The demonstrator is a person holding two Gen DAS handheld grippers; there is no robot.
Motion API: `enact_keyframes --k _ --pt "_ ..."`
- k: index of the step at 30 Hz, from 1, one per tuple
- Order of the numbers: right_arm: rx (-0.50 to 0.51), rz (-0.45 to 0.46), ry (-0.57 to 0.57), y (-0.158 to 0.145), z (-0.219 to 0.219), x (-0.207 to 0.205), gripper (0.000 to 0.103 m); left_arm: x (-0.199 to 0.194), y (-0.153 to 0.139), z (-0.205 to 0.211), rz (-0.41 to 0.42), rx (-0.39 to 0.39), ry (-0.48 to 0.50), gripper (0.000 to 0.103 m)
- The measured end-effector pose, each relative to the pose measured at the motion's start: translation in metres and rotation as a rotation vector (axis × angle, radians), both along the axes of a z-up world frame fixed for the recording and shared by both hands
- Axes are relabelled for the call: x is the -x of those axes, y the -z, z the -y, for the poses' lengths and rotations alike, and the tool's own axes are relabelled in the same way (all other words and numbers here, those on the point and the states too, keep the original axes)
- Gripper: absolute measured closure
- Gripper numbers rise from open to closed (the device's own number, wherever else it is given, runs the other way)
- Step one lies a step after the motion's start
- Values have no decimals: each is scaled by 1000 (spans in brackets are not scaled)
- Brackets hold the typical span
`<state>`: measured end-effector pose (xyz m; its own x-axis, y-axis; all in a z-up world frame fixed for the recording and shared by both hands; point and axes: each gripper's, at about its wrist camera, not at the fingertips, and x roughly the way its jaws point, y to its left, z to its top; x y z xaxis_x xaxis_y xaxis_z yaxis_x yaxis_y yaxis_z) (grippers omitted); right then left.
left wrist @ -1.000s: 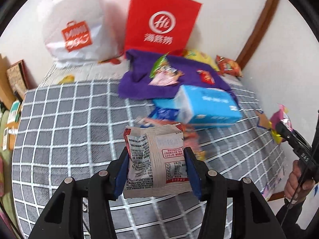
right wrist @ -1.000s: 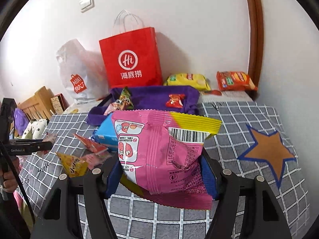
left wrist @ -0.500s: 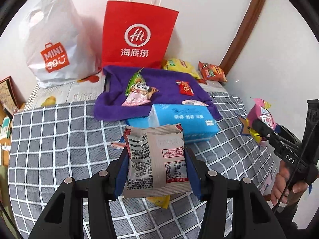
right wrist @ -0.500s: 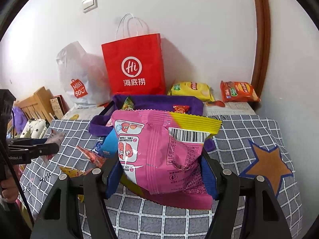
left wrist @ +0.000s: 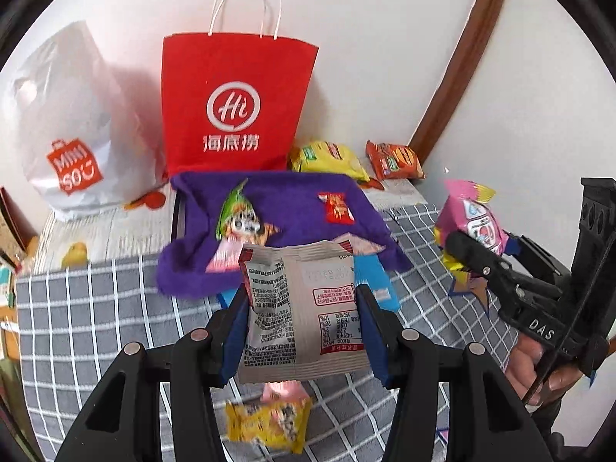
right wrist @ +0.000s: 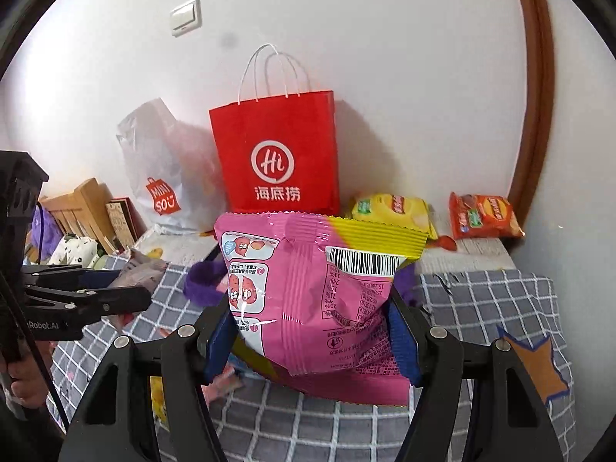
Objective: Organize snacks
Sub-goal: 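Carry the pink chip bag in the right gripper while the left carries the white packet over the towel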
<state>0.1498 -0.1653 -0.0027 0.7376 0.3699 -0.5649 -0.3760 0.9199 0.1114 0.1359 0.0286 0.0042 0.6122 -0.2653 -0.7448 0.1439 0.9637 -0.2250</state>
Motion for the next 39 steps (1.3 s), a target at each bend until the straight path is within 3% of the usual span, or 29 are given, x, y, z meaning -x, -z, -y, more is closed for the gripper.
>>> enact_keyframes --k 11,22,31,34,39 --pt "8 48 -6 -25 -16 -56 35 -56 -20 0 7 3 -17 53" --pt "-7 35 -10 -24 -20 -110 35 -115 -14 3 -9 18 -32 53" --pt "48 -45 2 8 -20 -152 35 -144 15 -1 -37 19 -16 53" --pt "57 -64 11 19 -15 -159 35 -152 29 -8 -81 22 -22 53" --pt "57 -102 36 32 -4 -174 35 -159 33 -22 -74 15 -48 53"
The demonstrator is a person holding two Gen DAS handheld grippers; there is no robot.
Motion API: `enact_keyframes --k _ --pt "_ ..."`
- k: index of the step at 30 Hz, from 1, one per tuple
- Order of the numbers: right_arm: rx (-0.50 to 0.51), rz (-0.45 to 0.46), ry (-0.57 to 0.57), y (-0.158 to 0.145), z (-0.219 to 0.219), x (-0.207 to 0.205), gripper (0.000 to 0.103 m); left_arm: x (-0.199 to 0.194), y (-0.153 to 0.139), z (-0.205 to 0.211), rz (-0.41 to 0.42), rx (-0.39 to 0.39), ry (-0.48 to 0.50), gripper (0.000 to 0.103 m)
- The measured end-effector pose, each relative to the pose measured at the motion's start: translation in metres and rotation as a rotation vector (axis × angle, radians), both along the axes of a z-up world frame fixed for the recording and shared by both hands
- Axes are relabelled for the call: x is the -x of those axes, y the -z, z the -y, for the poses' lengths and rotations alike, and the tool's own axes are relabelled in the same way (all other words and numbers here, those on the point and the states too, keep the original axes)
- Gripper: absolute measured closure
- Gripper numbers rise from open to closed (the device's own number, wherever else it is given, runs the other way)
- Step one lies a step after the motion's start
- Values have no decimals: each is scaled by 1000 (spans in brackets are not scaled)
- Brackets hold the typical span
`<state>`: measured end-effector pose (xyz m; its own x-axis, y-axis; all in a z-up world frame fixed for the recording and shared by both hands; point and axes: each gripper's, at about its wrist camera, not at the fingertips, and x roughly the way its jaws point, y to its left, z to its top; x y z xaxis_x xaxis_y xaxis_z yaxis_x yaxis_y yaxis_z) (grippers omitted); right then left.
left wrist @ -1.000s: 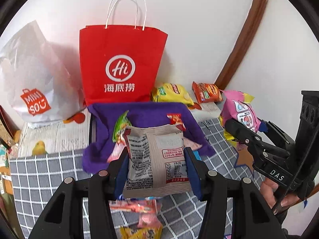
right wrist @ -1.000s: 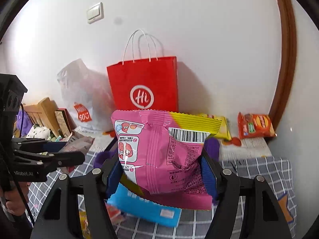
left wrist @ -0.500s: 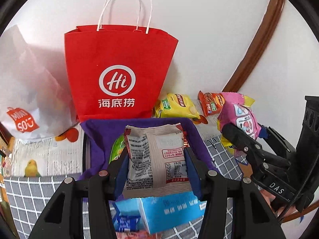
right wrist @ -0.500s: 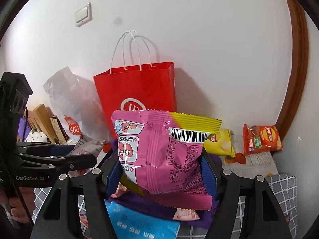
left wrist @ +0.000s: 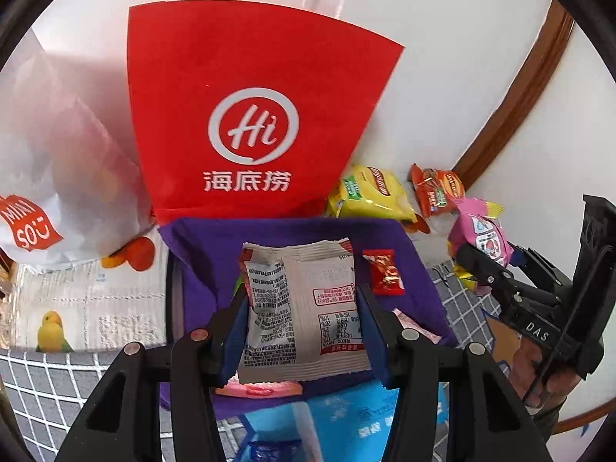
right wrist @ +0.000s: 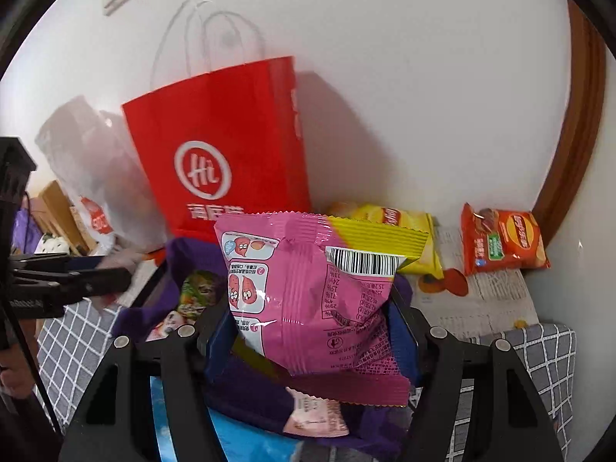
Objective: Organize snacks
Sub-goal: 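Carry the pink chip bag in the right gripper while the left carries the white packet over the towel, then open both grippers to drop the pink chip bag and white packet onto the towel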
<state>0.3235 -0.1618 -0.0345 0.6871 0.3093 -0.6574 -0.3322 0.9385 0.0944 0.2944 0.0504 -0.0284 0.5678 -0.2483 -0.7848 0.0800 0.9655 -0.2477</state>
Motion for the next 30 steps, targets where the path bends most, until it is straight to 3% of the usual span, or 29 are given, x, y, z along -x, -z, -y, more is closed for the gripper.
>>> enact_keyframes --k 9,30 --pt "-4 -73 -27 21 -6 -11 35 -7 13 0 -42 22 11 53" --pt "92 -119 -94 39 -30 -10 35 -9 17 -2 -56 37 4 53"
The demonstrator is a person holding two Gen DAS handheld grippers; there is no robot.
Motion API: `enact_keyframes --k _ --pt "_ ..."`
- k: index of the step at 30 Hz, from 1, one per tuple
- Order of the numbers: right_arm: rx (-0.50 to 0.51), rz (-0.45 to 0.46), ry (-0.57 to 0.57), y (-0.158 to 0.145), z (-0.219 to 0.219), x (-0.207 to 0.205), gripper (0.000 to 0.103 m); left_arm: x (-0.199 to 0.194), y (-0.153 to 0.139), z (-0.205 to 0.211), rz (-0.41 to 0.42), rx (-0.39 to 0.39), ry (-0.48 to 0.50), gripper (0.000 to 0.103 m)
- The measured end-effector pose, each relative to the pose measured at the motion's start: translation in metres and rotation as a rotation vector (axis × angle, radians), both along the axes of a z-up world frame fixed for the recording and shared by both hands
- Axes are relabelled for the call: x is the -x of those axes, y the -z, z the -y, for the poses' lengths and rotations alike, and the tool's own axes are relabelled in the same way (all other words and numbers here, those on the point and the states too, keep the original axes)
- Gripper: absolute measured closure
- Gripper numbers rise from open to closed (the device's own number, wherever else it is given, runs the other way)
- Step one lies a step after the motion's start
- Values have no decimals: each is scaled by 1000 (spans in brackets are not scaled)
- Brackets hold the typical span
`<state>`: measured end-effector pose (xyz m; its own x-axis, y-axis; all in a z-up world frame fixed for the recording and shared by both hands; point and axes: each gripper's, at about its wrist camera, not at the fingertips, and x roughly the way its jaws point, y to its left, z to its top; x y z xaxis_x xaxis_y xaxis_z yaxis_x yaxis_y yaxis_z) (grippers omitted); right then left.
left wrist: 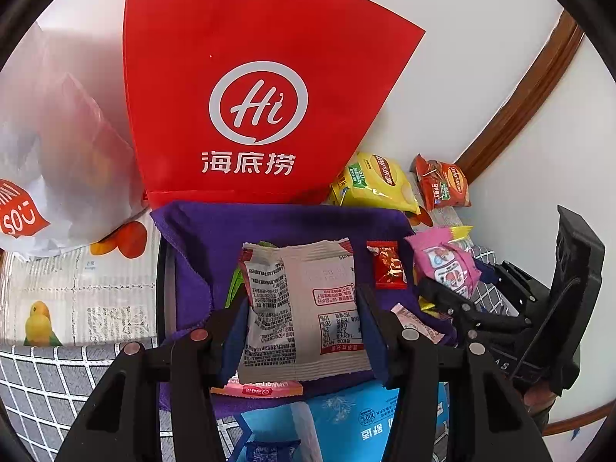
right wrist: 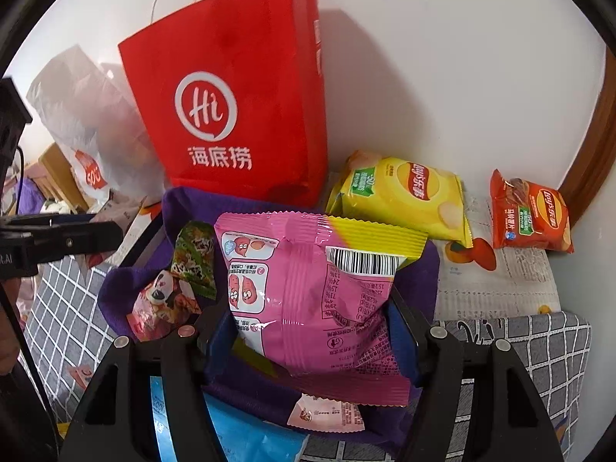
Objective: Organize snacks
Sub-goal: 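Open both grippers to drop the pink chip bag and white packet onto the towel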
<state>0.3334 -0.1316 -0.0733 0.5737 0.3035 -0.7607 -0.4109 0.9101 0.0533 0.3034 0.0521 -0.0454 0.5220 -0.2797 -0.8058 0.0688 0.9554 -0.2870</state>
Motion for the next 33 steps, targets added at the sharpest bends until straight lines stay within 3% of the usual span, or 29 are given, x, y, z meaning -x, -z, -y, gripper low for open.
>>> enact_keyframes --k 15,25,33 --pt "13 -57 5 12 -3 -6 35 -1 -2 -14 1 21 -32 53" --pt "85 -107 -50 31 -27 -2 35 -2 0 -14 -10 26 -24 53" --pt "96 -156 -1 44 -25 -10 35 -5 7 -8 -34 29 -9 53"
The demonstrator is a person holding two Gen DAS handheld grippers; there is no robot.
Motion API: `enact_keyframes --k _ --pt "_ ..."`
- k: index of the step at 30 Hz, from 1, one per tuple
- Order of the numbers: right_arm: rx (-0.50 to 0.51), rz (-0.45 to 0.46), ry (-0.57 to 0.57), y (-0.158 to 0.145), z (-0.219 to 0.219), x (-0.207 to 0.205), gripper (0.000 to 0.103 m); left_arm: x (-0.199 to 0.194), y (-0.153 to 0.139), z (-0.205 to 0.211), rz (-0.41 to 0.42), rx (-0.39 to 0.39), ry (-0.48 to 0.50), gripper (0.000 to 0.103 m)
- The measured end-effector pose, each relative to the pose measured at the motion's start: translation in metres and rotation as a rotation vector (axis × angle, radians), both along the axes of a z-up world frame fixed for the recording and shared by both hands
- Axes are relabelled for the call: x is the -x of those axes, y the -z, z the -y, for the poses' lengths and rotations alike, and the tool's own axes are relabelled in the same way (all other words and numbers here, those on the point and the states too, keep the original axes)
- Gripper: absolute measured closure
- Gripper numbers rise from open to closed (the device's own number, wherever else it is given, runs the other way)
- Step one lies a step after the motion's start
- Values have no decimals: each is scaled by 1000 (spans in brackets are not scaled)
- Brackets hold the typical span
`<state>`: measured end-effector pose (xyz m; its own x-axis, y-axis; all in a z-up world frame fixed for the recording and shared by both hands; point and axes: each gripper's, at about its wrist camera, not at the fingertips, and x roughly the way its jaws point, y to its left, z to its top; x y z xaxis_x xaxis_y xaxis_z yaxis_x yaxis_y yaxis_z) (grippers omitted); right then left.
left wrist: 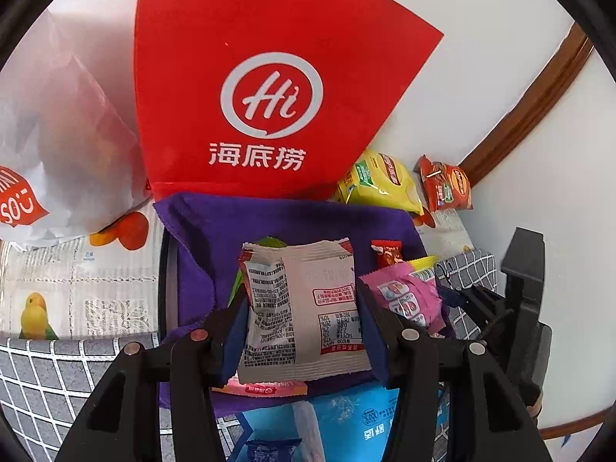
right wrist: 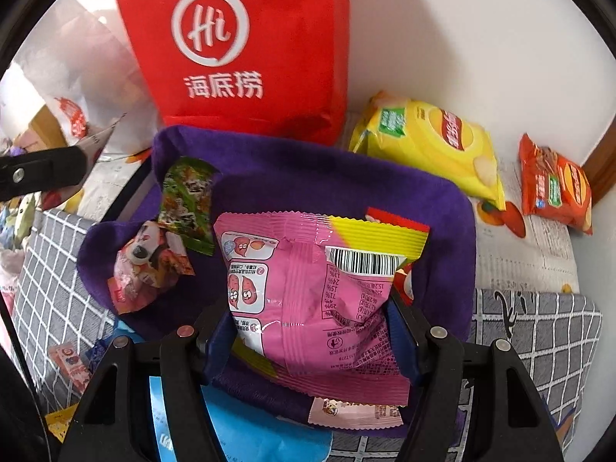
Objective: Organize snacks
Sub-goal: 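Open both grippers to drop the pink chip bag and white packet onto the towel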
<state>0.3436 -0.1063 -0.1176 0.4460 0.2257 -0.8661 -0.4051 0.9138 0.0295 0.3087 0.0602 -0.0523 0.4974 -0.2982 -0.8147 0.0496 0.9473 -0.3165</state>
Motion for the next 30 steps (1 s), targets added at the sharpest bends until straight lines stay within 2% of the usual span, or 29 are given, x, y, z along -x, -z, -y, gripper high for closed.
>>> enact_keyframes --k 6,10,22,30 --pt "-11 -16 10 5 -2 -2 33 -4 7 8 -20 -4 17 52" --pt "-14 23 11 -2 0 1 21 -7 12 11 -33 0 24 52" --pt "-21 137 44 -43 26 10 21 -14 38 25 -88 51 59 52" --pt "-46 202 63 -65 37 18 21 -17 51 41 -124 13 80 52"
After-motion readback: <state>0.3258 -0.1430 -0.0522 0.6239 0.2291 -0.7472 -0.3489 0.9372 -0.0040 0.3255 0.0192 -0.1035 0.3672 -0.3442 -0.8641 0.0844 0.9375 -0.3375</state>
